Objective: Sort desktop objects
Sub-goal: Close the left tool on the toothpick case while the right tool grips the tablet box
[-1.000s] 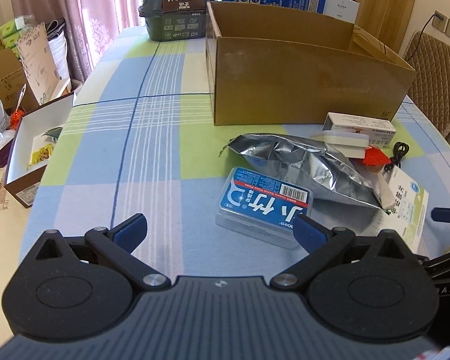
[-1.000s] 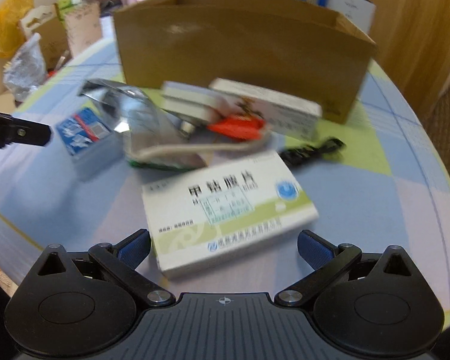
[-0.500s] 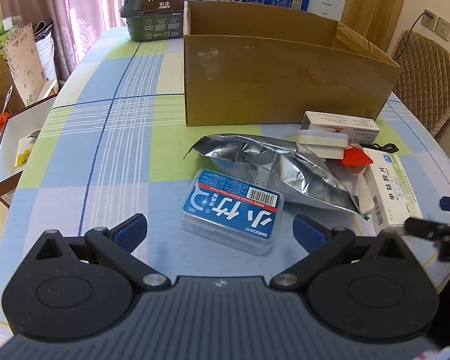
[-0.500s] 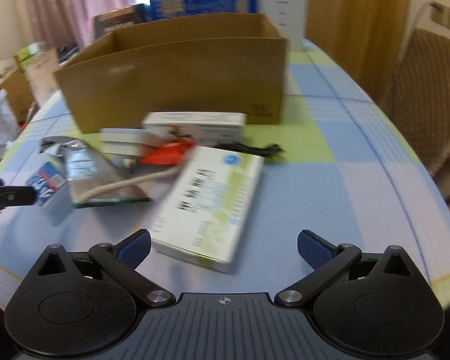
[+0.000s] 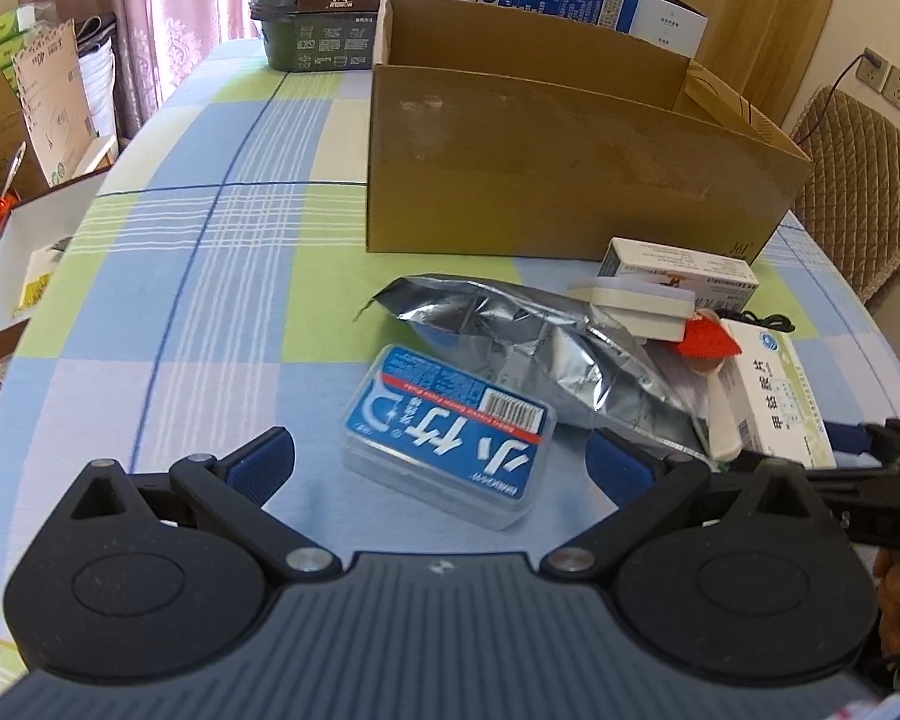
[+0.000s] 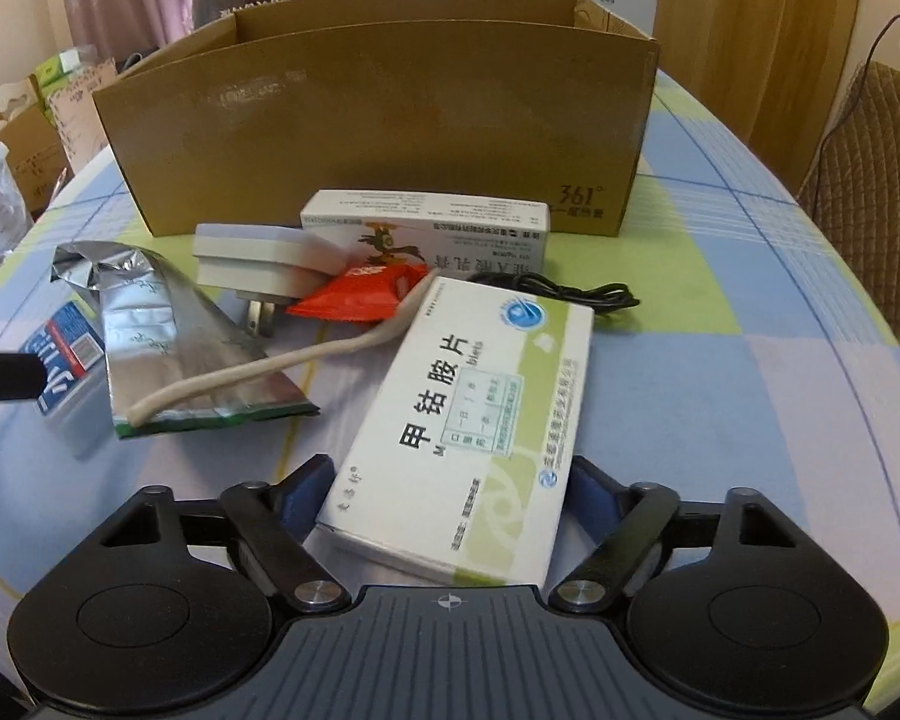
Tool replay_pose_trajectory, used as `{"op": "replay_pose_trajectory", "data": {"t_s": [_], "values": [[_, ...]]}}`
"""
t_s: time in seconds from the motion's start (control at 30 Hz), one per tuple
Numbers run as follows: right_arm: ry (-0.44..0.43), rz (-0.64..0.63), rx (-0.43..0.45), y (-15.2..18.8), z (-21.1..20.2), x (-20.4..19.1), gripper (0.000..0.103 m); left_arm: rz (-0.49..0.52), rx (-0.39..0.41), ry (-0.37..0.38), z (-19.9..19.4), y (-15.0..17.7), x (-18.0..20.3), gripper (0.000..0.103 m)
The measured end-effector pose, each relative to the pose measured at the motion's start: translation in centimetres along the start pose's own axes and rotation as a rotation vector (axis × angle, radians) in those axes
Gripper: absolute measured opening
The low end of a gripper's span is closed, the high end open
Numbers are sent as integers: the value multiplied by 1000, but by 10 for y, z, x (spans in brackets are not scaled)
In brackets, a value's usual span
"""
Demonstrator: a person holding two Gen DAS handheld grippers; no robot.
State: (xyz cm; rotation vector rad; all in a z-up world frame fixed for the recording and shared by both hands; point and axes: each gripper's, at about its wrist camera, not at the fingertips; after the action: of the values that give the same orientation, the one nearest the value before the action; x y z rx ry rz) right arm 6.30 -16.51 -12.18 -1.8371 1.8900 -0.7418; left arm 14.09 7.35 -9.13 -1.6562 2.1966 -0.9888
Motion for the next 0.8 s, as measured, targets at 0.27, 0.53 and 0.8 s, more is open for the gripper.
{"op": "replay_pose_trajectory", "data": {"t_s": [0.27, 0.53, 0.8], "values": [[1, -33, 2, 4, -5, 10, 71, -71, 17, -43, 25, -11, 4, 101], [1, -54, 2, 2, -4, 11, 71, -72, -25, -109, 40, -12, -5, 83], [9, -71, 4, 6, -9, 15, 71, -4, -61, -94, 12, 19, -8, 80]]}}
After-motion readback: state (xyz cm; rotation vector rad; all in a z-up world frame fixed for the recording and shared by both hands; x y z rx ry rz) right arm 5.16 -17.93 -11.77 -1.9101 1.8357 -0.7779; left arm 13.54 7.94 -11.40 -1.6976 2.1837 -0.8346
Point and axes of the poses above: each gripper's, at about its wrist camera, not at the fingertips, and z roughly the way its jaws point, x to its right, y to its underside, and after that the axes turned 7 degrees about y, right-handed
